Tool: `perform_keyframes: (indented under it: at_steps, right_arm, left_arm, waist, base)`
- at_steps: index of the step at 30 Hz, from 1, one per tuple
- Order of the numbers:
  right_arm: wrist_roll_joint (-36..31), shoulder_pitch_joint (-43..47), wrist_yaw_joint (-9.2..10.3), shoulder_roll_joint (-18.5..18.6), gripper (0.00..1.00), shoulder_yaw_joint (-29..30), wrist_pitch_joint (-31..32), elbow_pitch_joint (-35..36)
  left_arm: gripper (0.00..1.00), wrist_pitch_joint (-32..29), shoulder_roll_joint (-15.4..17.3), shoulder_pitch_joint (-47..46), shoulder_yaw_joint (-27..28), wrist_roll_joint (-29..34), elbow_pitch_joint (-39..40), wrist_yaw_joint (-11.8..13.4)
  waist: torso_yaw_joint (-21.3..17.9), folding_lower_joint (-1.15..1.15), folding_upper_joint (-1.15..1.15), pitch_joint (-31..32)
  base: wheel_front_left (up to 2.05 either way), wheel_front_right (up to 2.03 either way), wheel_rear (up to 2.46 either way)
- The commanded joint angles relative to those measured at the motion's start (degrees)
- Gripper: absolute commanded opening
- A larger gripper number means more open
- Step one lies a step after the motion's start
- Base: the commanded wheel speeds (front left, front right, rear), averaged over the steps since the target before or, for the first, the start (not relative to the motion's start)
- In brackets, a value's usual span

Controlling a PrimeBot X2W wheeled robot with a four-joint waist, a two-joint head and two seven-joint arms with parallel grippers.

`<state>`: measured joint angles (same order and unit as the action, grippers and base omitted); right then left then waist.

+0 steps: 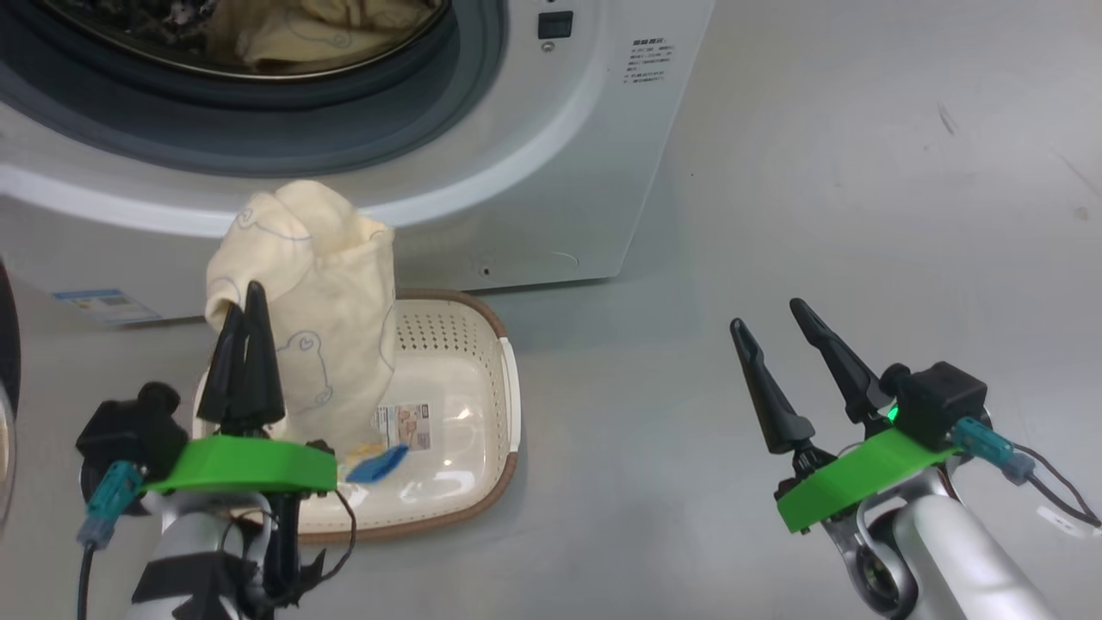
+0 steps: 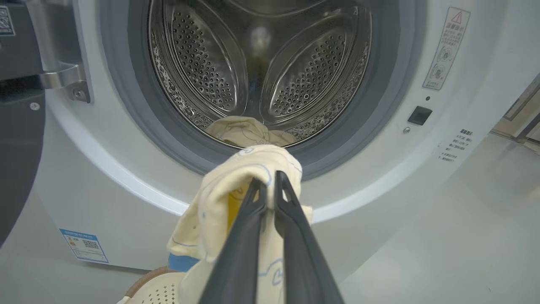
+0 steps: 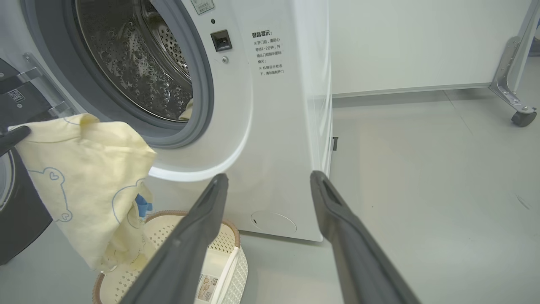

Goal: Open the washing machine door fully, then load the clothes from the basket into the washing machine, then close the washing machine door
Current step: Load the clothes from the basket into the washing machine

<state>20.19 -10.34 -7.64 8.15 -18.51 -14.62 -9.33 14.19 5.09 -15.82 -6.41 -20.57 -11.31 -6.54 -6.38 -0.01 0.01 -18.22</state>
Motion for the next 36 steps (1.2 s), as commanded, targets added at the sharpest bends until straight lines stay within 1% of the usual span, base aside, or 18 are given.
perform_keyframes:
  at_steps: [1, 9, 20, 29, 36]
  right_arm:
    - [0.4, 0.9, 0.15, 0.7, 1.00, -0.5, -0.4, 1.6]
    - [0.5, 2.8, 0.15, 0.9, 1.00, -0.3, -0.4, 1.1]
    - [0.5, 5.4, 0.15, 1.1, 1.00, 0.2, -0.4, 1.1]
    - [0.4, 7.3, 0.15, 1.4, 1.00, 0.9, -0.4, 1.6]
    - [-0.5, 8.4, 0.15, 1.6, 1.00, 1.5, -0.4, 2.4]
  left_arm:
    - [0.00, 0.8, 0.5, 0.5, 2.3, 0.5, 2.6, -0.1]
    - [0.00, 0.8, -0.1, 4.5, 3.5, 1.7, 5.5, 0.2]
    - [0.00, 0.8, 0.3, 10.4, 4.7, 5.0, 9.5, 3.8]
    - [0.00, 0.8, 2.0, 13.4, 5.4, 8.0, 11.7, 6.0]
    - [0.00, 0.8, 2.5, 16.5, 6.1, 9.9, 12.3, 7.5]
  waist:
    - [0.2, 0.01, -0.01, 0.8]
    - [0.6, 0.01, -0.01, 6.4]
    - [0.6, 0.01, -0.01, 10.9]
    - [0.9, 0.01, -0.01, 13.1]
    - [0.5, 0.01, -0.01, 13.7]
  base:
    - [0.00, 0.00, 0.00]
    - [0.00, 0.00, 0.00]
    - [0.00, 0.00, 0.00]
    - [0.00, 0.00, 0.00]
    - [0.00, 0.00, 0.00]
